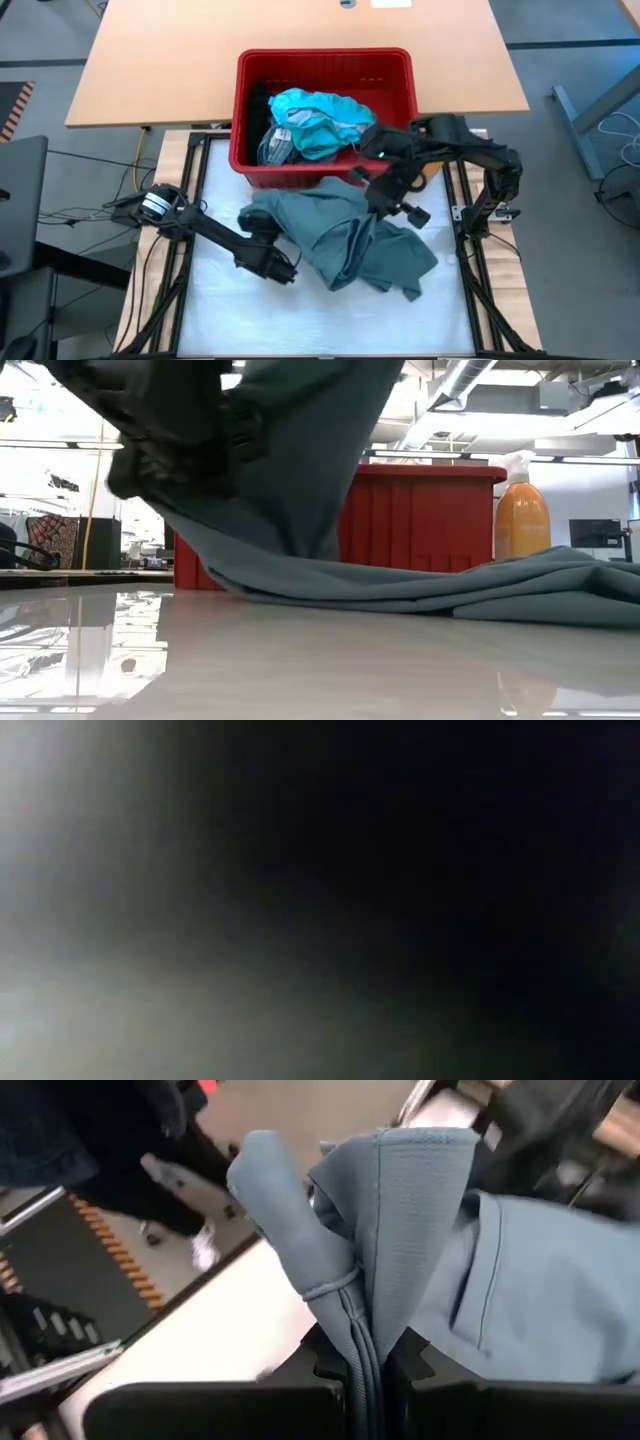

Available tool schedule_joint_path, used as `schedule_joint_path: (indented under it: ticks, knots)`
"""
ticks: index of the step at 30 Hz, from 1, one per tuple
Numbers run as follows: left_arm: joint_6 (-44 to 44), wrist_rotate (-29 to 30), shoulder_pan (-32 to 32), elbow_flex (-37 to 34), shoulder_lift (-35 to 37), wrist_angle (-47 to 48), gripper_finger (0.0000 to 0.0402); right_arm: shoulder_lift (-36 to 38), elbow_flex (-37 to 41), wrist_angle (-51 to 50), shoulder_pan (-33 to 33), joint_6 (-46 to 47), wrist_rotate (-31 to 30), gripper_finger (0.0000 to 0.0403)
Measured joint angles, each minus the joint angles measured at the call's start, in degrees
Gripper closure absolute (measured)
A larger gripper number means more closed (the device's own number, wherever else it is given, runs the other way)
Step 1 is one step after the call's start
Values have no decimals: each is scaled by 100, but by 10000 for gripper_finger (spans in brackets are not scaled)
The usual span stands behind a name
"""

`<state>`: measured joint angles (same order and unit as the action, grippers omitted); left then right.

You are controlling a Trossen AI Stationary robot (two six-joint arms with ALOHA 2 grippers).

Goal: Fold Laundry from Bin
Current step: Fold the light blue pants

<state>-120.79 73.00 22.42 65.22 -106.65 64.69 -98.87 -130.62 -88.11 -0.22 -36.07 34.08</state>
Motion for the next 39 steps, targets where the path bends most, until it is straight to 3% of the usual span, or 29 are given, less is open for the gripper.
schedule_joint_path:
  ticks: [7, 13, 16, 22, 32, 39]
  knots:
    - [-488, -1012, 387, -4, -2, 1225, 401, 36, 1478, 3, 244, 0, -393, 365]
    - [-504, -1227, 616, 448, -1, 2557, 401, 355, 2334, 319, 378, 195, -451, 365]
    - [-54, -1000, 556, 503, 98, 2520, 401, 402, 2390, 552, 529, 469, -651, 365]
    - [-12, -1063, 520, 439, 142, 2533, 401, 411, 2475, 230, 844, 951, -908, 365]
    - [-397, -2059, 872, 26, 144, 2513, 401, 882, 4380, 661, 862, 1402, -1052, 365]
    - [-333, -2083, 1110, -32, 144, 2507, 401, 1364, 5067, 715, 950, 1777, -896, 365]
